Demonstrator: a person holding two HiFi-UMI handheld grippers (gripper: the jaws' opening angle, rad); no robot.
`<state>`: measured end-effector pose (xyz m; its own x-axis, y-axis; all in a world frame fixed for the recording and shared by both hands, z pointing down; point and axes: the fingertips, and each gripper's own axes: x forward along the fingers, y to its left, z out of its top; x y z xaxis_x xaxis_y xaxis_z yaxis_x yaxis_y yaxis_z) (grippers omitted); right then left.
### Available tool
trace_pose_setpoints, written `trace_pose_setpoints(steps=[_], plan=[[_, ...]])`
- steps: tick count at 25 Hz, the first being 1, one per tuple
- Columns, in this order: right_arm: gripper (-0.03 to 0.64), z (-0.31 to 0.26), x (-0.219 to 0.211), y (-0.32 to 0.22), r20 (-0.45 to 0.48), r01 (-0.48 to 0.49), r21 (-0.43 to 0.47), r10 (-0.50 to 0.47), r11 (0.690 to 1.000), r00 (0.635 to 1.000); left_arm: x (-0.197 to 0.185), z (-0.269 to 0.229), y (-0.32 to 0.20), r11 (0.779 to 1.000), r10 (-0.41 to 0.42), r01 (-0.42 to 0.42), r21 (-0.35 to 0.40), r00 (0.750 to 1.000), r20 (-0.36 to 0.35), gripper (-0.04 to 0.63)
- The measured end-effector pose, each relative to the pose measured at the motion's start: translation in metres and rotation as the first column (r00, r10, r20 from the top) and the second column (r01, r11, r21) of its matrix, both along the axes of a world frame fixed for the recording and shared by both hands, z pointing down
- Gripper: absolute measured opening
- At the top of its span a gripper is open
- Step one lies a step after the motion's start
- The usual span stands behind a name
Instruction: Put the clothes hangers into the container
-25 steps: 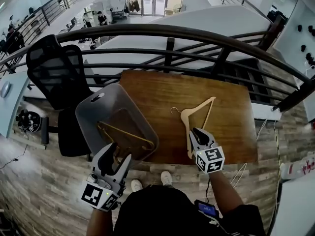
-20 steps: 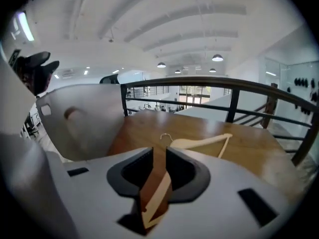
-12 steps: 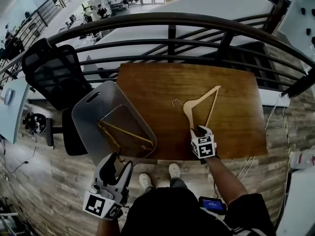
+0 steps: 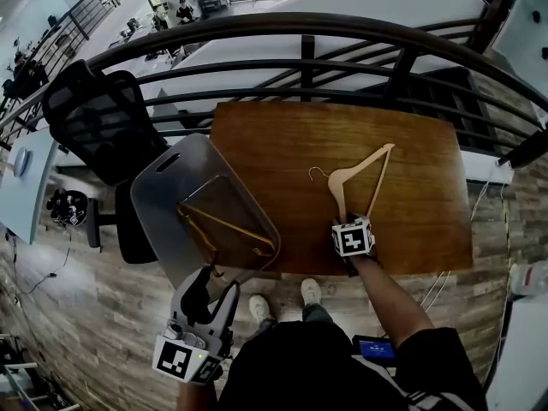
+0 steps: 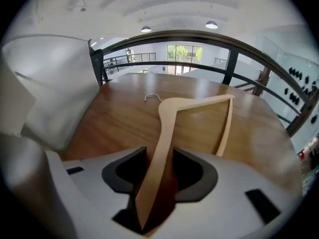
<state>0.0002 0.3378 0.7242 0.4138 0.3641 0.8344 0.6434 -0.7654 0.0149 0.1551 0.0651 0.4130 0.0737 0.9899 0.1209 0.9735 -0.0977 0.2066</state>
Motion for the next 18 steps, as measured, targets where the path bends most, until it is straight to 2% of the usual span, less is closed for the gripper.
trace_pose_setpoints(steps=[4, 10, 14, 18], plan=[[0.115, -0.001, -0.001, -0.002, -0.01, -0.029, 0.05, 0.03, 0.998, 1.0, 0.0, -0.001, -0.002, 1.0, -0.005, 0.004, -0.005, 1.0, -0.016, 0.225], [0.083, 0.0, -0.018, -0.015, -0.08, -0.128, 0.166, 0.142, 0.978, 0.987, -0.009, -0.003, 0.004, 0.999, 0.037, -0.037, -0.018, 0.999, -0.004, 0.225], [0.08, -0.003, -0.036, -0.034, -0.08, -0.101, 0.18, 0.117, 0.978, 0.99, -0.023, -0.003, 0.018, 0.995, 0.096, -0.096, -0.033, 0.995, 0.01, 0.224], [0.08, -0.004, -0.053, -0.058, -0.085, -0.077, 0.194, 0.095, 0.978, 0.992, -0.045, -0.009, 0.041, 0.981, 0.186, -0.185, -0.056, 0.983, 0.01, 0.219]])
